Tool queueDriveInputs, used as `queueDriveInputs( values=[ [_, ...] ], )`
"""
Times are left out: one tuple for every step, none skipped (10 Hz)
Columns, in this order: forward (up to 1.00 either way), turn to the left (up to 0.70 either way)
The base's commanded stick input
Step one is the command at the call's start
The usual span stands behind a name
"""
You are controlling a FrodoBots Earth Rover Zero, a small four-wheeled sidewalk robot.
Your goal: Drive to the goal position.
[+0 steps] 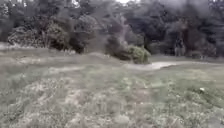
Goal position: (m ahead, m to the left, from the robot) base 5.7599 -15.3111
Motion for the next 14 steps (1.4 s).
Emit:
queueDriveInputs(
  values=[
    [0.5,0.04],
    [0.5,0.04],
    [0.5,0.04],
    [0.5,0.04],
    [0.5,0.04],
    [0.5,0.04],
    [0.5,0.03],
    [0.5,0.03],
    [0.5,0.03],
    [0.5,0.05],
    [0.5,0.04],
    [0.5,0.05],
    [0.5,0.05],
    [0.5,0.04]
  ],
)
